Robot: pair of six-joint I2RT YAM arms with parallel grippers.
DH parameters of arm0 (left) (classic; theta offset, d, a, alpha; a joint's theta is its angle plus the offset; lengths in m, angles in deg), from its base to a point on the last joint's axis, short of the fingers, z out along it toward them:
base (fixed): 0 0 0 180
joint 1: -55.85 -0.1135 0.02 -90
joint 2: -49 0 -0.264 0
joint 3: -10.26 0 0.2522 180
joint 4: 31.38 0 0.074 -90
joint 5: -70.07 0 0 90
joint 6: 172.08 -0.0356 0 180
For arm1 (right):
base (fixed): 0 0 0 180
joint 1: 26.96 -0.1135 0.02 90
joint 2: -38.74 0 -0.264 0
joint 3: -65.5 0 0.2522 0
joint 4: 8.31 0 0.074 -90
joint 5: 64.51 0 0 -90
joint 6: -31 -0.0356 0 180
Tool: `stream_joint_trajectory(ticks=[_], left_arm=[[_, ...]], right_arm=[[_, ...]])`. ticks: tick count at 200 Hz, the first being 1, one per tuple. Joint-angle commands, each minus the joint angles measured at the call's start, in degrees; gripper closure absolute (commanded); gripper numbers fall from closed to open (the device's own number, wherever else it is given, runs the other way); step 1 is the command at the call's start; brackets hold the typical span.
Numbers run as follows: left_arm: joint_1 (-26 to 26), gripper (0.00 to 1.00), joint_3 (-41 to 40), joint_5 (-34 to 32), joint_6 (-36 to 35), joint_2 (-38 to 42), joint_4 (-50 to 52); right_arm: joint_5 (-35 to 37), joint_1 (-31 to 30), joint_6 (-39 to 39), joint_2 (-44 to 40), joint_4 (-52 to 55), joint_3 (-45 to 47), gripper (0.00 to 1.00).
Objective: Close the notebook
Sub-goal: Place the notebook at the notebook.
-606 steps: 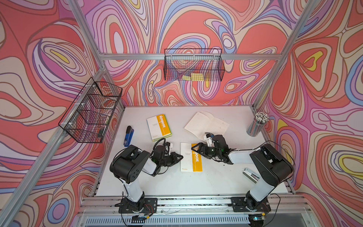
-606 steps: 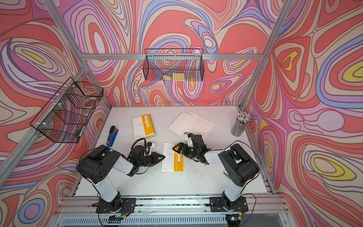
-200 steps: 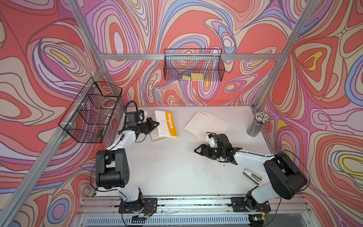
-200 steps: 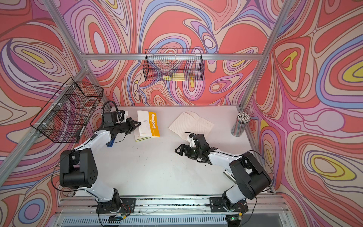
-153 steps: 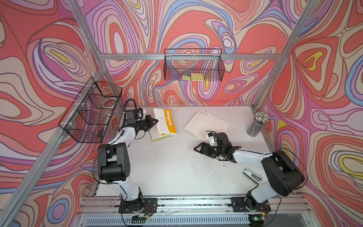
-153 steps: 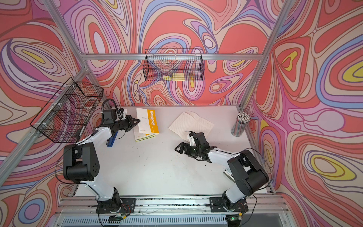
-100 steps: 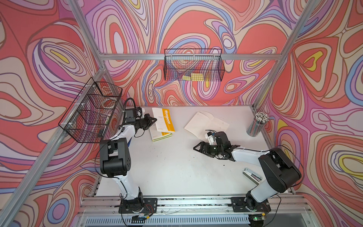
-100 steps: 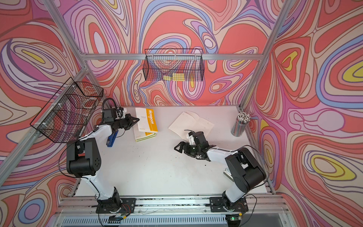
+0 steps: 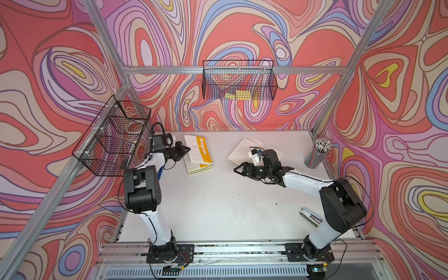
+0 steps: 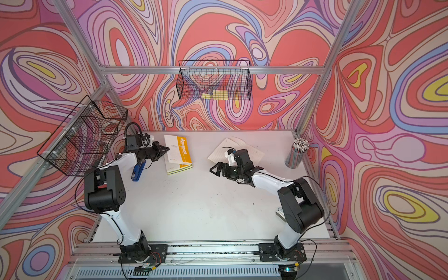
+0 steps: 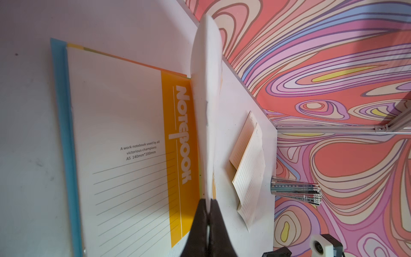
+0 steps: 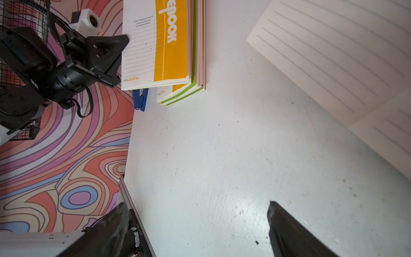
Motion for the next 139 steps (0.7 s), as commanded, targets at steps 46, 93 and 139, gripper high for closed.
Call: stream_joint_trajectory(ticks=[46, 93, 139], left_arm=[[-1.1, 1.0, 4.6, -1.2, -6.5, -4.7, 7.3], [-1.2, 1.0, 5.4, -3.7, -8.2, -6.2, 9.2], [-1.2, 1.0, 3.7, -5.6, -8.8, -6.7, 9.1]], right_arm=[[-3.2, 0.3, 0.6, 7.2, 1.1, -8.9, 0.01], [-3.6, 0.3, 0.7, 9.1, 1.2, -10.7, 0.02], [-4.0, 0.4, 0.4, 9.4, 0.3, -9.7, 0.02]])
